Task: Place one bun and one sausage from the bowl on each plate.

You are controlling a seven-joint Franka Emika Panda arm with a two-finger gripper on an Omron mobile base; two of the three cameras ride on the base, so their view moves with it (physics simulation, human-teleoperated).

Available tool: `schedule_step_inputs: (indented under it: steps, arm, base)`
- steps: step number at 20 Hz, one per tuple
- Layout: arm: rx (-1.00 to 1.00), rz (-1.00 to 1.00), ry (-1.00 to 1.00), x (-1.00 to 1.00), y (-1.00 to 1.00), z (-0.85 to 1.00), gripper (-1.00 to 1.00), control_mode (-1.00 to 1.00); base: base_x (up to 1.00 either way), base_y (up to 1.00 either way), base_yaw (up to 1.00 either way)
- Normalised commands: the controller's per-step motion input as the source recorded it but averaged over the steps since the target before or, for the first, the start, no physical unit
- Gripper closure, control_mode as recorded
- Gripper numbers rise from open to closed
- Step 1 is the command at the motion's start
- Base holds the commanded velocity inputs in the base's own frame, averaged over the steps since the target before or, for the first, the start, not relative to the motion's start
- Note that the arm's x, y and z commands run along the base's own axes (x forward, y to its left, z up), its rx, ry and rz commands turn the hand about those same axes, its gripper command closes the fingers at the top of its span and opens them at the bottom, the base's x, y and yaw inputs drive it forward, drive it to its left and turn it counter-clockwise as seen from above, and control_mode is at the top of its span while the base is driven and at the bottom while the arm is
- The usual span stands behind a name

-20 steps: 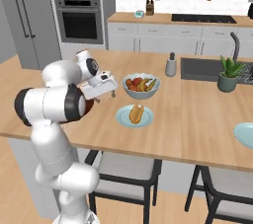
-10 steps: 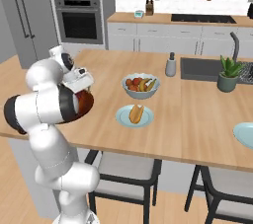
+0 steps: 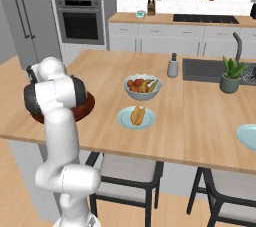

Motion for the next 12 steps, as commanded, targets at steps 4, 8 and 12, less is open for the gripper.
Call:
schedule_step_inputs:
  steps: [4,8,12]
  arm:
    - [0.00,-0.08,0.12,0.63,0.03,-0.80,-1.00,-1.00]
    - [0.01,-0.09,-0.20,0.55,0.04,-0.20,-1.00,-1.00]
    - [0.00,-0.11,-0.04,0.08,0.00,-0.77,-1.00,-1.00]
  base:
    - [0.00,0.00,0.00]
    - [0.00,0.00,0.00]
    - [0.00,0.00,0.00]
